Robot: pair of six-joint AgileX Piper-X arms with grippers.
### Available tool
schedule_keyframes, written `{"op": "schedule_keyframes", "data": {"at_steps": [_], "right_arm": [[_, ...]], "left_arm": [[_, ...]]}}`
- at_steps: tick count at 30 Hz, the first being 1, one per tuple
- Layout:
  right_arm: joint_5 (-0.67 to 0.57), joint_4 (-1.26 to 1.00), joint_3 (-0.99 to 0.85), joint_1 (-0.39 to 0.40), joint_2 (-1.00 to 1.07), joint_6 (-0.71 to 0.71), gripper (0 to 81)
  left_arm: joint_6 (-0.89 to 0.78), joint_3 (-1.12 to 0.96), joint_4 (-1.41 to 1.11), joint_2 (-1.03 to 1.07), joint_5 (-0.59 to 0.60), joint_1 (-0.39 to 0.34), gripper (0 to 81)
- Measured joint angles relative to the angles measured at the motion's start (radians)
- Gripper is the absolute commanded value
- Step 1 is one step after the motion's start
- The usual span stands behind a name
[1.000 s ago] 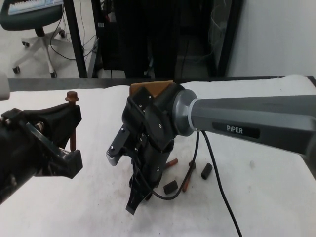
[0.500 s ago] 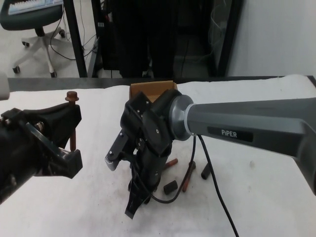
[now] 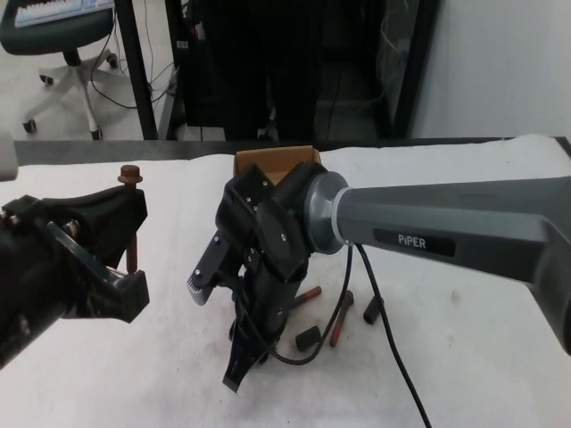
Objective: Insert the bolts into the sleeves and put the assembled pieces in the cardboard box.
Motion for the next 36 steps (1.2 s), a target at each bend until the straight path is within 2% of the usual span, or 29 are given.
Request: {"op": "schedule_keyframes", "data": {"at_steps": [6,8,13,23,26,31,36], "right_arm": [[0.000,0.013,-0.002,0.000,0.000,-0.017,29.9],[0.005,0.016,-0.002,0.000,0.000,-0.018,23.7],[0.037,0.019,-0.002,0.000,0.000,-0.035,0.3],[0.049,0.019,-0.002,0.002,0.000,-0.077,0.0],[0.040,0.019,-0.002,0.002,0.000,-0.077,7.1],[0.038,0.019,-0.002,0.002,0.000,-0.081,25.4],[0.041,0.018,-0.002,0.002,0.000,-0.081,26.8]], "left_arm": [[0.000,0.000,0.000,0.000,0.000,0.000,0.3],[0.000,0.000,0.000,0.000,0.000,0.000,0.3],[0.000,0.000,0.000,0.000,0.000,0.000,0.3],[0.000,0.000,0.000,0.000,0.000,0.000,0.3],[0.000,0.000,0.000,0.000,0.000,0.000,0.3],[0.000,0.000,0.000,0.000,0.000,0.000,0.3],[0.000,0.000,0.000,0.000,0.000,0.000,0.3]]}}
